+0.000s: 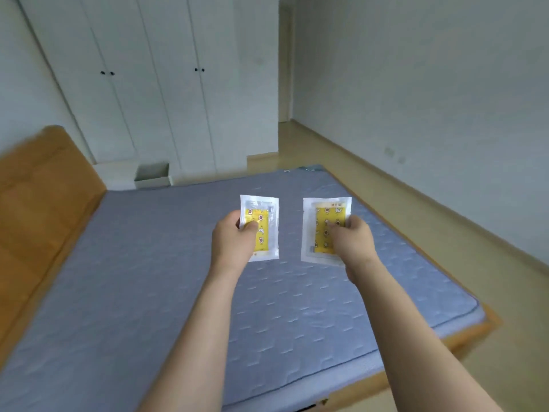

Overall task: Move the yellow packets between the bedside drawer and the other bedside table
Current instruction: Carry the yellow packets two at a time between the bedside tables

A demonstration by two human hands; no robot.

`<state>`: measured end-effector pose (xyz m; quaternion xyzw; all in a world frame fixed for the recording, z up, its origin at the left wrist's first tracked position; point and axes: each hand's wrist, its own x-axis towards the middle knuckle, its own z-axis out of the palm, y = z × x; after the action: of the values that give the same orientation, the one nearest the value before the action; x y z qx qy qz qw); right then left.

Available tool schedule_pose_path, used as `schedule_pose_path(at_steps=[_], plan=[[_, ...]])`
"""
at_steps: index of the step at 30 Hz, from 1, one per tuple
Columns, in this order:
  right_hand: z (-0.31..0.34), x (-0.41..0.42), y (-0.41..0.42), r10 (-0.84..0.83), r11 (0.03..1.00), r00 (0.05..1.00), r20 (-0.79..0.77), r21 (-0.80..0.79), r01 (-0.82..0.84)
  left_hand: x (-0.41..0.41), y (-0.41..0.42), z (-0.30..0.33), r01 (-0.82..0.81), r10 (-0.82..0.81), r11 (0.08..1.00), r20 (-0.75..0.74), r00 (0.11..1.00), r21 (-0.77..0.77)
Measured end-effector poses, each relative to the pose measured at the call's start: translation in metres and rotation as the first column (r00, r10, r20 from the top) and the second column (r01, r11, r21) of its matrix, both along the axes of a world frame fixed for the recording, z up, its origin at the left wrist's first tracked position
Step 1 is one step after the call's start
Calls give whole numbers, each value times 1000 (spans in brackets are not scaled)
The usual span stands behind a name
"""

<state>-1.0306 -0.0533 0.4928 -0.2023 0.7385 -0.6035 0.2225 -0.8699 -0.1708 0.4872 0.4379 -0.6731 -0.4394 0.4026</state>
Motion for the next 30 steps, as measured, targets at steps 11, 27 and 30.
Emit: schedule_pose_path(at_steps=[11,27,30], plan=[[-24,-300,154,-450,892,893,14,-47,450,-359,93,-5,416,-417,909,-21,909,-14],[-5,-697,304,-737,672,667,-108,-18,740,-842,232,-3,763,-766,642,-41,641,-72],[-16,-774,339,-755,653,649,-92,-34,756,-920,264,-14,785,-786,618,-41,617,-43]])
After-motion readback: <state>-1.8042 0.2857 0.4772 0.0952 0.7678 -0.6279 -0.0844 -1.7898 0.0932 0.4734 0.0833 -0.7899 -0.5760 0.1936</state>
